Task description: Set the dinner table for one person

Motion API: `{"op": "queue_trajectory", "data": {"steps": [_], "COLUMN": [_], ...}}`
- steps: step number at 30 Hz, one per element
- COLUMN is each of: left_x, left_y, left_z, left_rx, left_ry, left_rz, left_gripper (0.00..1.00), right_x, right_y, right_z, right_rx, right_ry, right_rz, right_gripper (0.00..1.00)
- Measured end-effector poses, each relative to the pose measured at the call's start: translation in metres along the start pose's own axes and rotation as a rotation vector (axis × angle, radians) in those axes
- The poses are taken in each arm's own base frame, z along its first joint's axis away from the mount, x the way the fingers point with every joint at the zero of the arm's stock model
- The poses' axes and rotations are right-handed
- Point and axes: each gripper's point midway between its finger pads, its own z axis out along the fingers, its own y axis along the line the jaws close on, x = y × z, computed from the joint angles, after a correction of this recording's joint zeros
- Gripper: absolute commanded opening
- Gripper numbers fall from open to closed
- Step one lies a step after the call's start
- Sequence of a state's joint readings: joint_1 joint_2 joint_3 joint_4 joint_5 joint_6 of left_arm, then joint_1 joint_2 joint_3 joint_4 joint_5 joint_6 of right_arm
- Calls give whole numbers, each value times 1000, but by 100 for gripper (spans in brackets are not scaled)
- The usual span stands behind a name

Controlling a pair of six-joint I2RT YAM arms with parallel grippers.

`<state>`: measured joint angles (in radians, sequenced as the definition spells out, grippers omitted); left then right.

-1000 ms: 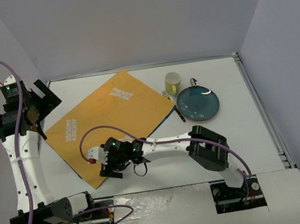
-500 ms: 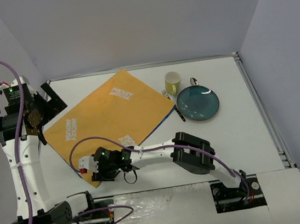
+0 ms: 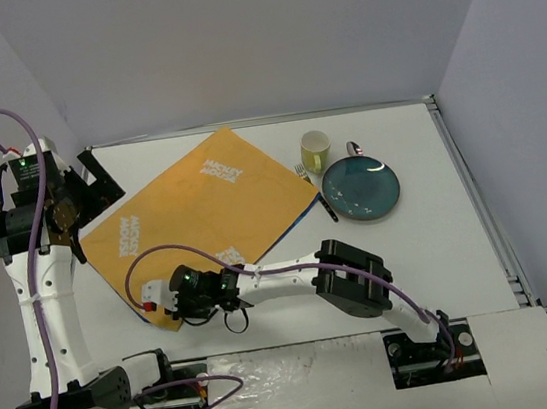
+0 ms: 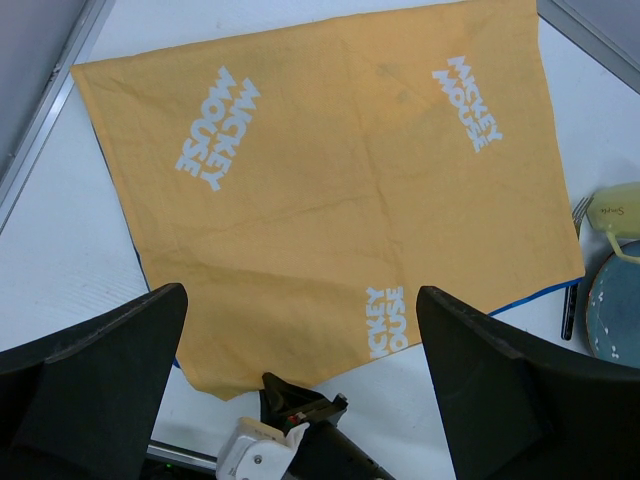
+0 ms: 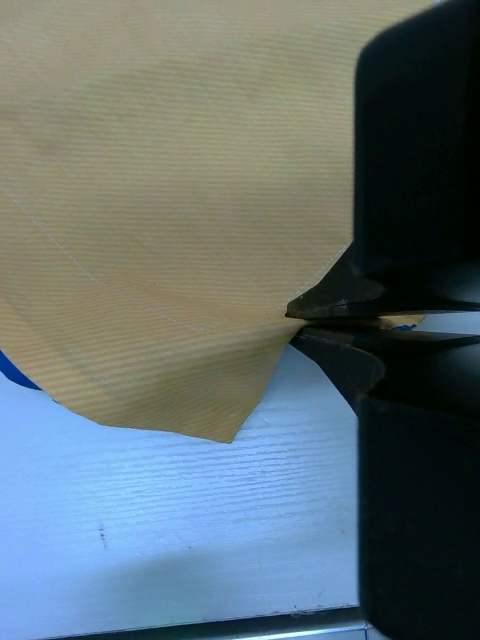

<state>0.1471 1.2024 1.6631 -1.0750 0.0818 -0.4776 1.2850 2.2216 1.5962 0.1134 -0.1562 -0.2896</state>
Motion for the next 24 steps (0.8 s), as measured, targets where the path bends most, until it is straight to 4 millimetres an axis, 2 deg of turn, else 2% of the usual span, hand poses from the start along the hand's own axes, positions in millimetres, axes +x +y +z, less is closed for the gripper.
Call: {"op": "queue_trajectory", "data": {"steps": [5,11,15,17,21,24], "left_x": [0,0,0,0,1,3], "left_y": [-1,-2,-2,-2,-2,-1], "left_z": [1,3,3,3,3,6], "left_rx": [2,3,6,7,7,4], "left_ry": [3,9,10,11,11,17], "left_rz": [2,3,4,5,5,5], "left_gripper": [97,97,97,97,97,97], "right_x": [-20,-39,-43,-41,-23,-17], "right_y": [-20,-47,-34,-21,-1,-3], "right_z": [-10,-30,-33,-35,-51,-66], "right_rx": [-3,-29,-109,-161,-227,-226], "right_ry": [-58,-131,-145,-139,-84,-74], "right_rz": [98,200,212,204,212,228], "right_gripper": [4,22,36,37,39,42]}}
